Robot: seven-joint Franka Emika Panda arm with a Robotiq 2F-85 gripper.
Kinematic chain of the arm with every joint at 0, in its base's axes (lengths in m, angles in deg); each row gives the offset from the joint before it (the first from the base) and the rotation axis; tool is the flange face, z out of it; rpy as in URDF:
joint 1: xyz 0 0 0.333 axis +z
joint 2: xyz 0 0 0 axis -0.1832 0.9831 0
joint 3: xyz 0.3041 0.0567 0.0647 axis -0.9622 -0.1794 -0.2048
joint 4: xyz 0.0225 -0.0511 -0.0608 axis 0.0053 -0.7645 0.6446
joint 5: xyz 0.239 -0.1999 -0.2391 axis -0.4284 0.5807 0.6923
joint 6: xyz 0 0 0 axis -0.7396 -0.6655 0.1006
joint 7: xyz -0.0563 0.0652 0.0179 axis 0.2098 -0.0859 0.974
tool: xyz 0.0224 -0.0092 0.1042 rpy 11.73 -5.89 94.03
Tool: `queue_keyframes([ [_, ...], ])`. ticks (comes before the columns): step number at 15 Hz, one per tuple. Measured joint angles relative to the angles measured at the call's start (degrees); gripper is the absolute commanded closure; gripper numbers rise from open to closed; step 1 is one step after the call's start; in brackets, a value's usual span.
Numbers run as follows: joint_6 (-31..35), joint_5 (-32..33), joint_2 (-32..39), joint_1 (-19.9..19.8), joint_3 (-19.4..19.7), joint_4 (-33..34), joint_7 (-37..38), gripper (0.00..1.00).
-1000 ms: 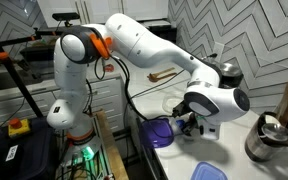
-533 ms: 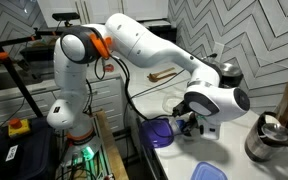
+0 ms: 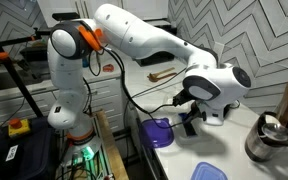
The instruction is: Remove the lid from the container to the right, remove the packet inside then stack it with the container to the left
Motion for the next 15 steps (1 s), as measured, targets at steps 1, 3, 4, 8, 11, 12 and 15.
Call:
queue_keyframes([
  [1,0.0,1.0,-0.9,0.4,0.0,0.0,0.6,1.0],
  [3,-0.1,3.6,-2.6,1.1,-0.2,0.1,2.0,1.0],
  [4,-0.1,5.1,-3.5,1.5,-0.2,0.1,2.8,1.0],
  [8,-2.4,11.4,-6.8,2.4,-0.5,1.2,4.6,1.0],
  [11,-3.3,15.0,-8.3,2.4,-0.5,2.7,4.6,1.0],
  [12,-3.2,16.0,-8.5,2.2,-0.5,3.2,4.3,1.0],
  [15,-0.1,17.7,-8.4,1.5,-0.1,4.2,2.6,1.0],
])
